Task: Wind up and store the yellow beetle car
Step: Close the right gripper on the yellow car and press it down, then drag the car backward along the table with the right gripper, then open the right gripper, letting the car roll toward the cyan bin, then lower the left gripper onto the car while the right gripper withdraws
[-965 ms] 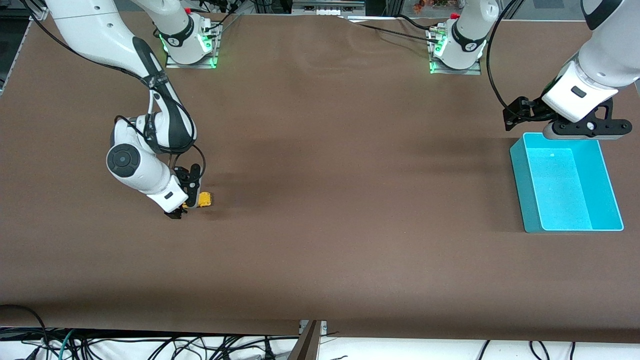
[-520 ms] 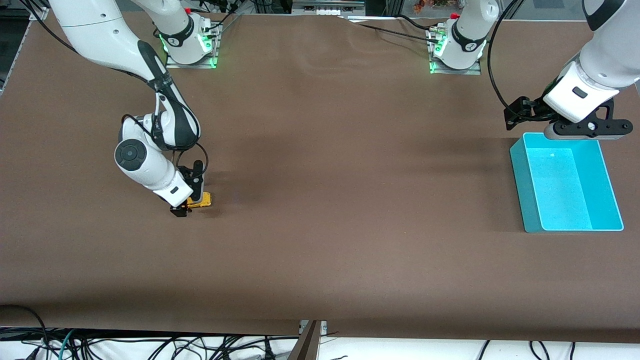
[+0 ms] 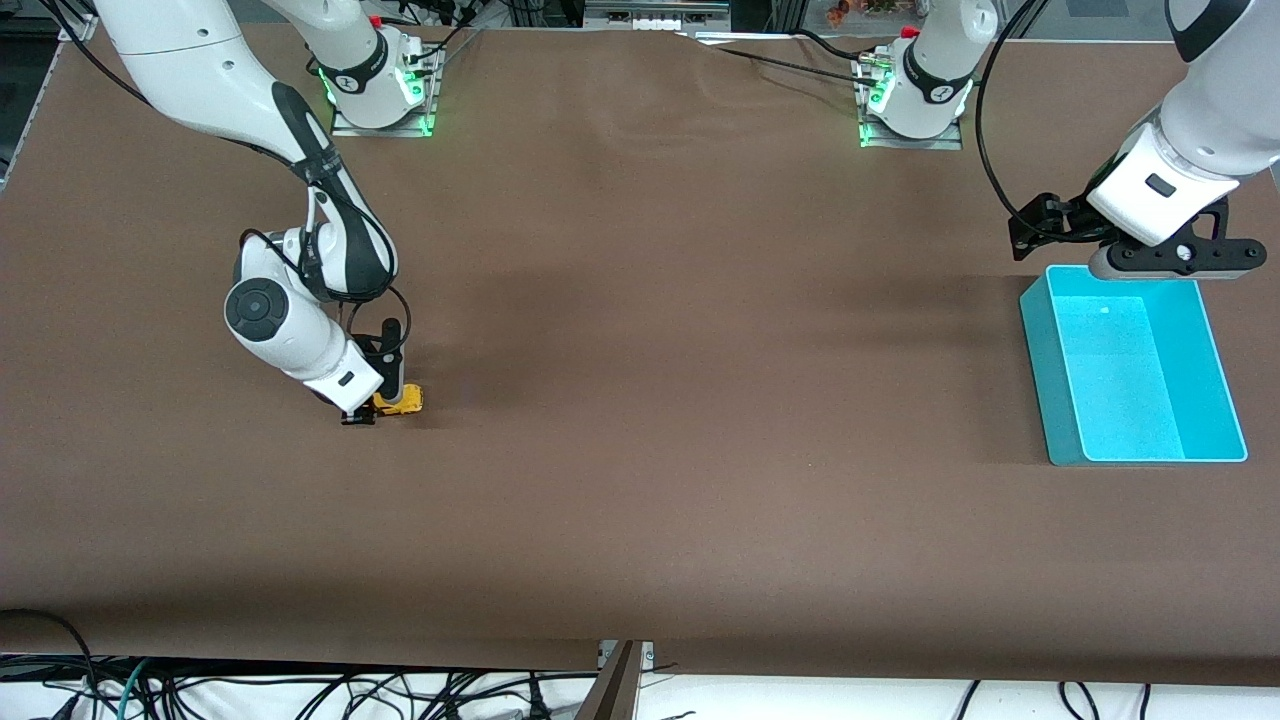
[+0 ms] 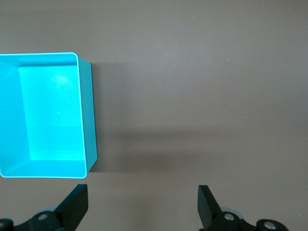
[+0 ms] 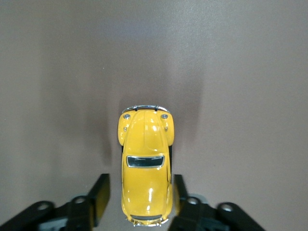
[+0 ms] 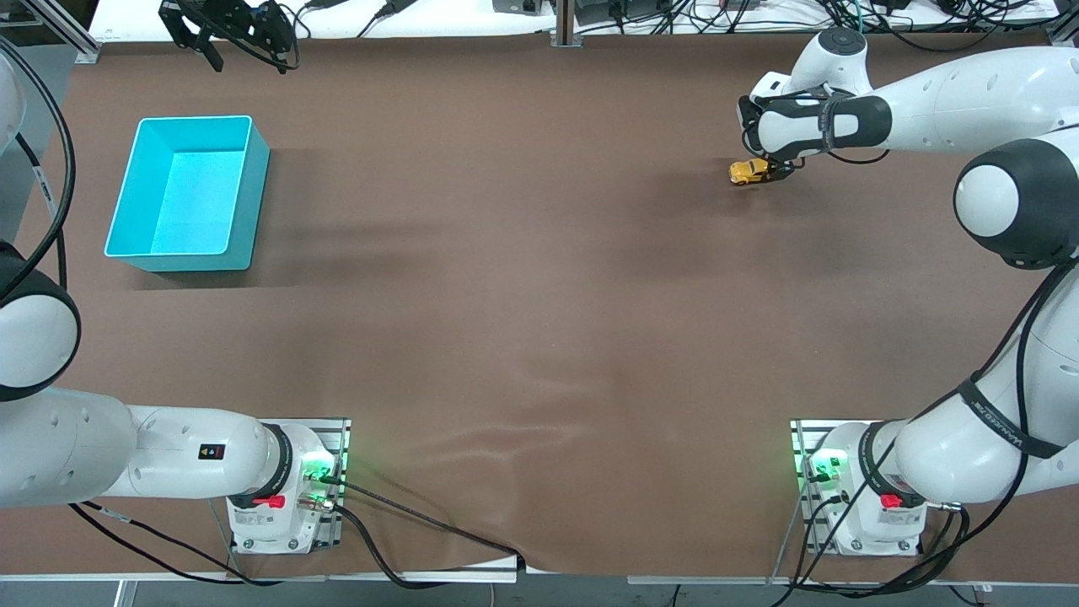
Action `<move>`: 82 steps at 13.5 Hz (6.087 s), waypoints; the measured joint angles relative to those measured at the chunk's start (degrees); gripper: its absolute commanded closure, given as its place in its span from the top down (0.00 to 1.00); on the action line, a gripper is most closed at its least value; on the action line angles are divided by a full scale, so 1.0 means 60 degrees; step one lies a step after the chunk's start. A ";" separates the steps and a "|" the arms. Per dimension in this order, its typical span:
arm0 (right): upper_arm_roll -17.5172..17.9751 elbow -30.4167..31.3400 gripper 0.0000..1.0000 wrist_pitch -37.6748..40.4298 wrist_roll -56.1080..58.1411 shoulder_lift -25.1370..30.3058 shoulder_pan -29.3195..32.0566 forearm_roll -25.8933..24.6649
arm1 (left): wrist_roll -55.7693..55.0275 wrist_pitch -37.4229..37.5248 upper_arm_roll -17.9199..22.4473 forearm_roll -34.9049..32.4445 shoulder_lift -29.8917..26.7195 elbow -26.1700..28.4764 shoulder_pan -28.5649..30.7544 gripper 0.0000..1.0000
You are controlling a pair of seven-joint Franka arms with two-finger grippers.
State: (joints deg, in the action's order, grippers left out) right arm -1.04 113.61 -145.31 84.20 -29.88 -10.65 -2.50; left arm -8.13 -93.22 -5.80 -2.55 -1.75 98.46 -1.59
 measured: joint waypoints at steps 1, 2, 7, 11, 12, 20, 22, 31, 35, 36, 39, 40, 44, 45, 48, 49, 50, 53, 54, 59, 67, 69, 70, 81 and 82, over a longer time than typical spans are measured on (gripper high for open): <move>0.0000 0.0000 0.39 -0.0011 0.0001 0.0000 0.0000 0.0000 | 0.0000 0.0000 0.0000 0.0000 0.0000 0.0000 0.0000 1.00; 0.0000 0.0000 0.39 -0.0012 0.0002 0.0001 0.0000 0.0000 | 0.0000 0.0001 0.0001 0.0000 0.0000 0.0000 0.0001 1.00; -0.0006 0.0007 0.39 -0.0006 0.0003 0.0018 0.0084 0.0000 | 0.0000 0.0025 0.0008 0.0000 0.0000 0.0000 0.0003 1.00; -0.0014 0.0022 0.40 0.0000 0.0171 0.0030 0.0414 0.0000 | 0.0000 0.0040 0.0018 0.0000 0.0000 0.0000 0.0008 1.00; -0.0020 0.0028 0.40 0.0000 0.0356 0.0031 0.0552 0.0000 | 0.0000 0.0041 0.0018 0.0000 0.0000 0.0000 0.0008 1.00; -0.0033 0.0037 0.40 -0.0018 0.1966 0.0031 0.1899 0.0000 | -0.0002 0.0057 0.0031 0.0000 0.0004 0.0000 0.0012 1.00; -0.0031 0.0037 0.40 -0.0026 0.2248 0.0031 0.2131 0.0000 | -0.0005 0.0059 0.0033 0.0000 0.0009 0.0000 0.0012 1.00; 0.0243 -0.0060 1.00 0.0069 0.2625 -0.0013 0.2445 0.0007 | -0.0007 0.0104 0.0056 0.0000 0.0025 0.0000 0.0013 1.00; 0.0674 -0.1294 1.00 0.1586 0.2624 0.0150 0.2440 0.0294 | -0.0008 0.0225 0.0059 0.0000 0.0025 0.0000 0.0013 1.00; 0.0746 -0.1652 1.00 0.1956 0.2620 0.0192 0.2437 0.0536 | -0.0008 0.0235 0.0060 0.0000 0.0025 0.0000 0.0013 1.00; 0.0874 -0.2685 1.00 0.3144 0.2153 0.0232 0.2416 0.1244 | -0.0008 0.0301 0.0060 0.0000 0.0031 0.0000 0.0013 1.00; 0.0898 -0.2994 1.00 0.3534 0.1621 0.0259 0.2411 0.1255 | -0.0007 0.0439 0.0058 0.0000 0.0053 0.0000 0.0013 1.00; 0.0939 -0.3819 1.00 0.4529 -0.0543 0.0593 0.2305 0.1257 | -0.0007 0.0669 0.0012 0.0000 0.0219 -0.0001 -0.0009 1.00; 0.0939 -0.3868 1.00 0.4611 -0.1024 0.0725 0.2289 0.1260 | -0.0007 0.0671 -0.0003 0.0000 0.0241 -0.0001 -0.0018 1.00; 0.0937 -0.3923 1.00 0.5123 -0.2416 0.1149 0.2283 0.1306 | -0.0003 0.0727 -0.0030 0.0000 0.0287 -0.0001 -0.0032 1.00; 0.0934 -0.3953 1.00 0.5353 -0.2859 0.1248 0.2284 0.1320 | 0.0000 0.0745 -0.0032 0.0000 0.0303 -0.0001 -0.0033 1.00; 0.0934 -0.4065 1.00 0.5559 -0.3422 0.1314 0.2283 0.1328 | 0.0001 0.0792 -0.0032 0.0000 0.0325 -0.0001 -0.0033 1.00; 0.0938 -0.4809 1.00 0.6409 -0.6052 0.1377 0.2253 0.1328 | 0.0006 0.0926 -0.0044 0.0001 0.0468 -0.0001 -0.0040 1.00; 0.0939 -0.5034 1.00 0.6596 -0.6648 0.1383 0.2237 0.1328 | 0.0031 0.0927 -0.0049 0.0015 0.0540 0.0000 -0.0048 1.00; 0.0928 -0.5572 1.00 0.7198 -0.8297 0.1391 0.2227 0.1287 | 0.2037 0.0916 -0.0046 0.0088 0.0823 -0.0002 -0.0030 1.00; 0.0887 -0.6560 1.00 0.8764 -1.0864 0.1738 0.1705 0.0335 | 0.6902 0.0992 0.0069 0.0089 0.1489 0.0084 0.0404 1.00; 0.0738 -0.6591 1.00 0.8633 -1.0868 0.2018 0.1760 0.0051 | 0.7917 0.1023 0.0070 0.0089 0.1773 0.0272 0.0500 1.00; 0.0702 -0.6591 1.00 0.8628 -1.0868 0.2124 0.1782 -0.0297 | 0.8320 0.1025 0.0070 0.0089 0.1900 0.0434 0.0527 1.00; 0.0709 -0.5783 1.00 0.9346 -1.2941 0.3003 0.1854 -0.0426 | 1.2876 -0.5221 0.0082 -0.1614 0.2426 0.4257 0.1238 1.00; 0.0709 -0.5690 1.00 0.9354 -1.2946 0.3059 0.1858 -0.0395 | 1.2884 -0.5939 0.0080 -0.2167 0.2423 0.4610 0.1263 1.00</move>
State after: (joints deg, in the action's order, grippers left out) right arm 3.21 79.47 -89.18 6.52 -11.52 0.50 -4.87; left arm 69.17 -128.85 -5.32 -15.55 12.78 126.12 5.98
